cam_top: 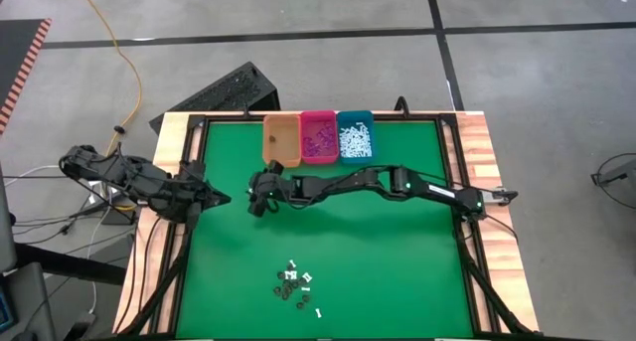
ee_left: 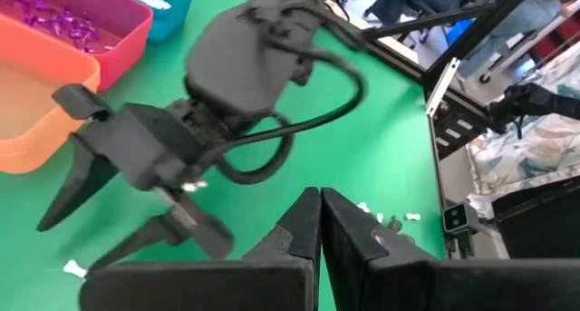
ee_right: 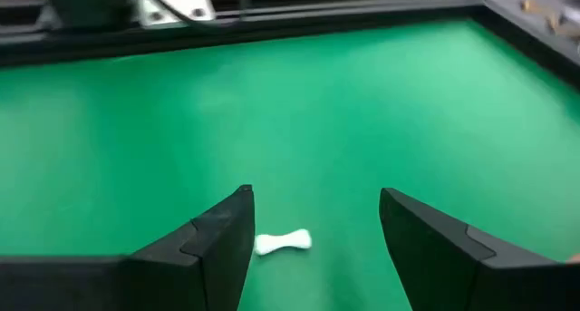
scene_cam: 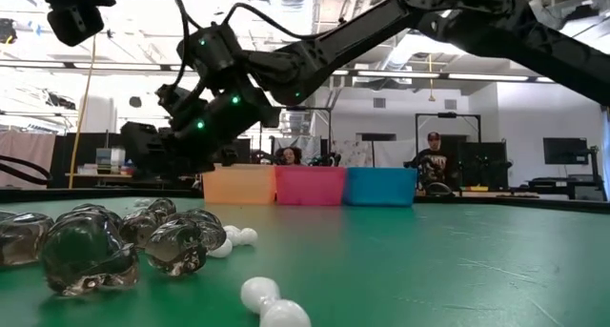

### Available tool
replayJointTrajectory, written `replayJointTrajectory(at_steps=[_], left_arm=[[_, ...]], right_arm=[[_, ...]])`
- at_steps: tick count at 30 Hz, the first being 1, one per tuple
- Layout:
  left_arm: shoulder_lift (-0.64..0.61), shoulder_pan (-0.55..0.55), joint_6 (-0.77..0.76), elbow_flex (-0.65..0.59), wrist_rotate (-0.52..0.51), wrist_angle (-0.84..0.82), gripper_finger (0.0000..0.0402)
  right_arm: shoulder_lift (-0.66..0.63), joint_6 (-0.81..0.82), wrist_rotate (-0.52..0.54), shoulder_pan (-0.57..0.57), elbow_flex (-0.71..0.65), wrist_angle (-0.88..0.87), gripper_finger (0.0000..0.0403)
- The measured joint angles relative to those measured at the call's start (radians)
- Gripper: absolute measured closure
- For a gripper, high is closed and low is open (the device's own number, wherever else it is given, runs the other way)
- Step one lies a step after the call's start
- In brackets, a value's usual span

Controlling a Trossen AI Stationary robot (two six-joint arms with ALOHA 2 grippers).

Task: Sort Halloween decoration
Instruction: Put the white bone toy into the blue bin

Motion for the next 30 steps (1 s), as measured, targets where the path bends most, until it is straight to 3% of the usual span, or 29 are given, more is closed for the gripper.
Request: replayJointTrajectory(at_steps=[5,15,24,30], left_arm=[[0.0,0.0,0.003,0.0,-0.009,0.001,0.0401],[0.0,0.0,0.019,-0.001,-0.034,0.002,0.0401],[0.0,0.0,0.014,-0.001,-0.039,0.002,0.0402],[0.0,0.0,0.013,-0.001,-0.038,-0.007,0.0401]], right_arm=[[0.001,0.095,0.002,-0.018,0.0,0.001,0.0138],[0.055,0.104,0.012,-0.016,0.001,0.103,0.0138],[0.057,0.108,0.054,-0.001,0.0,0.03,0.0138],[0.047,0.201,0.055,0.017,0.002,-0.069,0.0155]])
